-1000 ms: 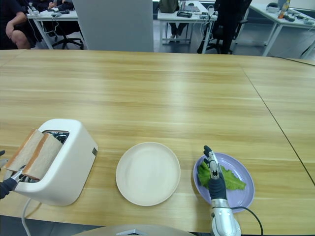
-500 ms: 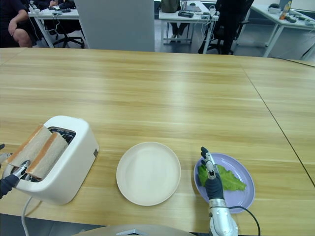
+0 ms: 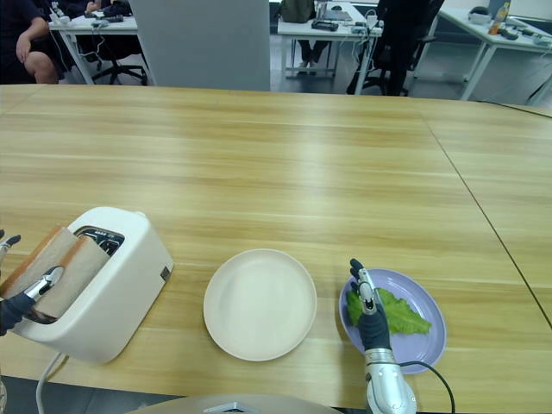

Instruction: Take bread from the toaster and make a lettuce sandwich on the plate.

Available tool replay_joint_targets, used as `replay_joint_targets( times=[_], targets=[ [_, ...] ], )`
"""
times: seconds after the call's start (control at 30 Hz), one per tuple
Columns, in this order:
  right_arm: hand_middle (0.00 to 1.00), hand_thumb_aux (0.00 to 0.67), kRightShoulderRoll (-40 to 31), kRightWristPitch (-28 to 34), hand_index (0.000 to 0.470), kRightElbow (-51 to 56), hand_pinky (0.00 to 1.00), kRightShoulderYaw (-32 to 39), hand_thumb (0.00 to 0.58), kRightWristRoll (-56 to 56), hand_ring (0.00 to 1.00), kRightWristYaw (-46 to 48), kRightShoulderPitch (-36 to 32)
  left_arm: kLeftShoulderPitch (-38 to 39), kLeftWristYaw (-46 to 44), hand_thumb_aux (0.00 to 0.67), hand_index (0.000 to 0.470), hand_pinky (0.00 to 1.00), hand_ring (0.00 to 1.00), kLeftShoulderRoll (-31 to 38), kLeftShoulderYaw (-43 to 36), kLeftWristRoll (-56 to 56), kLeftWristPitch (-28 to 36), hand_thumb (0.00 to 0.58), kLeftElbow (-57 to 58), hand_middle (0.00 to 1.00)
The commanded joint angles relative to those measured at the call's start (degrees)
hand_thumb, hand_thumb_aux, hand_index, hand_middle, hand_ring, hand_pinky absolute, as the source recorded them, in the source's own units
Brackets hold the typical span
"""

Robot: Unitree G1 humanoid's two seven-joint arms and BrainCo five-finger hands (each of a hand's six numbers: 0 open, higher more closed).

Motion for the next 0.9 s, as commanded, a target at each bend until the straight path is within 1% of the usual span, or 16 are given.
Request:
replay_joint_targets(
  times=[0.03,0.27,0.4,0.5,0.67,0.83,0.9],
  targets=[
    [0.00,0.000,-0.4,1.0,0.000,0.1,0.00,-1.2,0.000,0.9,0.00,0.3,0.1,1.0,-2.9,0.000,0.000,0.00,0.00,-0.3,-2.5,-0.3,1.7,0.000,1.3,0.00],
    [0.00,0.000,-1.2,1.5,0.000,-0.3,0.00,-2.5,0.000,1.7,0.00,0.7,-0.4,2.2,-3.5,0.000,0.000,0.00,0.00,-1.2,-3.6,-1.5,2.0,0.000,2.4,0.00],
    [0.00,0.000,-1.3,1.5,0.000,-0.3,0.00,-2.9,0.000,1.9,0.00,0.8,-0.5,2.6,-3.7,0.000,0.000,0.00,0.00,-0.3,-2.4,-1.6,2.2,0.000,1.9,0.00],
    [0.00,0.000,-1.1,1.4,0.000,0.0,0.00,-2.7,0.000,1.7,0.00,0.9,-0.1,2.4,-3.6,0.000,0.000,0.00,0.00,1.0,1.3,-2.7,2.7,0.000,0.7,0.00],
    [0.00,0.000,-0.9,1.2,0.000,0.6,0.00,-2.2,0.000,1.3,0.00,0.8,0.1,-0.3,-3.9,0.000,0.000,0.00,0.00,3.7,9.4,-6.7,5.0,0.000,-3.2,0.00],
    [0.00,0.000,-0.7,1.2,0.000,0.7,0.00,-2.0,0.000,1.2,0.00,0.6,-0.1,-4.5,-4.9,0.000,0.000,0.00,0.00,6.2,14.9,-8.4,7.8,0.000,-7.3,0.00],
    [0.00,0.000,-0.6,1.1,0.000,0.8,0.00,-2.0,0.000,1.2,0.00,0.6,0.0,-4.7,-5.8,0.000,0.000,0.00,0.00,7.4,15.8,-7.4,8.2,0.000,-7.6,0.00]
  ],
)
